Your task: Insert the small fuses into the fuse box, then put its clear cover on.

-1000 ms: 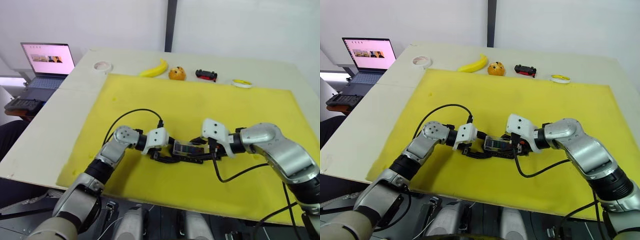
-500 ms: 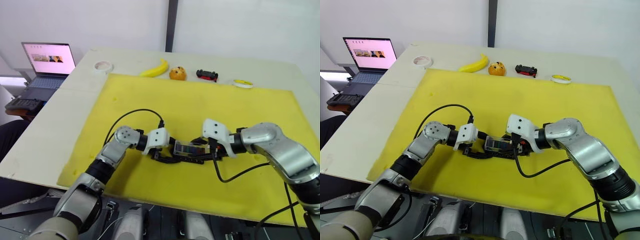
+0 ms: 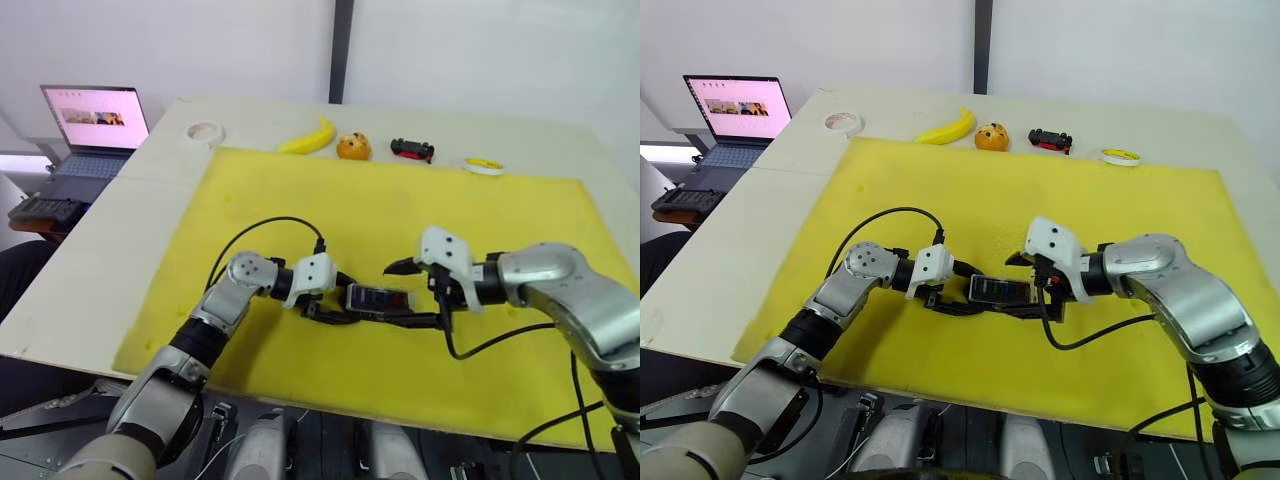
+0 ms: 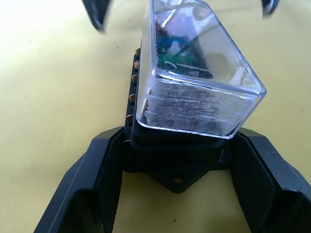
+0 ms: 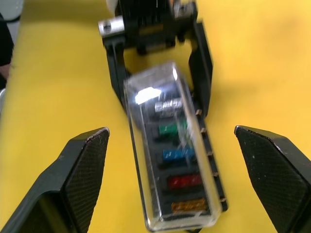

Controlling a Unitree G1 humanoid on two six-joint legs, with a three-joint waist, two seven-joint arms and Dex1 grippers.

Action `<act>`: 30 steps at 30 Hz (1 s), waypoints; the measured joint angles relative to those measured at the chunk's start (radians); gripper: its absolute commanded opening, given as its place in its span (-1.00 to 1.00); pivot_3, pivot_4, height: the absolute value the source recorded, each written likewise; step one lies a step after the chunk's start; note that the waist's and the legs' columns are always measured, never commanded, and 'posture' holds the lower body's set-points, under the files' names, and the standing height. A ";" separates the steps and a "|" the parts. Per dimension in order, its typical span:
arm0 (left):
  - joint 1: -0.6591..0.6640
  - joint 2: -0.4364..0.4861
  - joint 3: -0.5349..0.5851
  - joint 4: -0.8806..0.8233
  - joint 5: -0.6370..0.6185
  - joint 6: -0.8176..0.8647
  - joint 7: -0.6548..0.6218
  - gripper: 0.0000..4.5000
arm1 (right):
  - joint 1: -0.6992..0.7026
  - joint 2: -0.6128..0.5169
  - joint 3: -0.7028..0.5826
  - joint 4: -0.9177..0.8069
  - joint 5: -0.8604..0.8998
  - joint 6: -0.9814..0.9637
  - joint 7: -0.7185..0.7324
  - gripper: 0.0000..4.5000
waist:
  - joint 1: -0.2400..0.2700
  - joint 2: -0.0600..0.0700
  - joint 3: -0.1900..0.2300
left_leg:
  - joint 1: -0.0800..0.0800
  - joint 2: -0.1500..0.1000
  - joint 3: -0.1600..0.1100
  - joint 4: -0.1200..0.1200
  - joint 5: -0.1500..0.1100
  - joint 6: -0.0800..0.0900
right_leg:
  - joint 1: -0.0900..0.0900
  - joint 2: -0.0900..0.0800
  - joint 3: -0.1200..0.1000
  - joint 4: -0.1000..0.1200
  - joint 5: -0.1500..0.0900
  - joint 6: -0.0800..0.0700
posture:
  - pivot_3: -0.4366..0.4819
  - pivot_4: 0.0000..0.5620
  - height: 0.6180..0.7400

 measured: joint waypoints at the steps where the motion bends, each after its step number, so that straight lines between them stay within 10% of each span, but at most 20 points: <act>1: 0.000 0.000 0.000 0.000 0.000 0.000 0.000 0.15 | 0.002 0.000 -0.003 -0.001 0.002 -0.001 -0.008 0.99 | 0.000 0.000 0.000 | 0.000 0.000 0.000 0.000 0.000 0.000 | 0.000 0.000 0.000 0.000 0.000 0.000 | -0.05 -0.47 1.00; 23: 0.002 0.003 0.000 -0.006 -0.001 0.005 0.000 0.15 | 0.178 0.043 0.003 -0.004 -0.163 -0.377 -0.057 0.99 | 0.000 0.000 0.000 | 0.000 0.000 0.001 0.000 0.000 0.000 | 0.000 0.003 0.000 0.000 0.000 0.000 | -0.05 -0.47 1.00; 30: 0.004 0.004 0.002 -0.010 -0.001 0.009 0.001 0.15 | 0.202 0.052 0.004 0.004 -0.217 -0.439 -0.072 -0.34 | -0.001 0.000 0.000 | 0.000 0.000 0.001 0.000 0.000 0.000 | 0.000 0.004 0.000 0.001 0.000 0.000 | -0.05 -0.47 1.00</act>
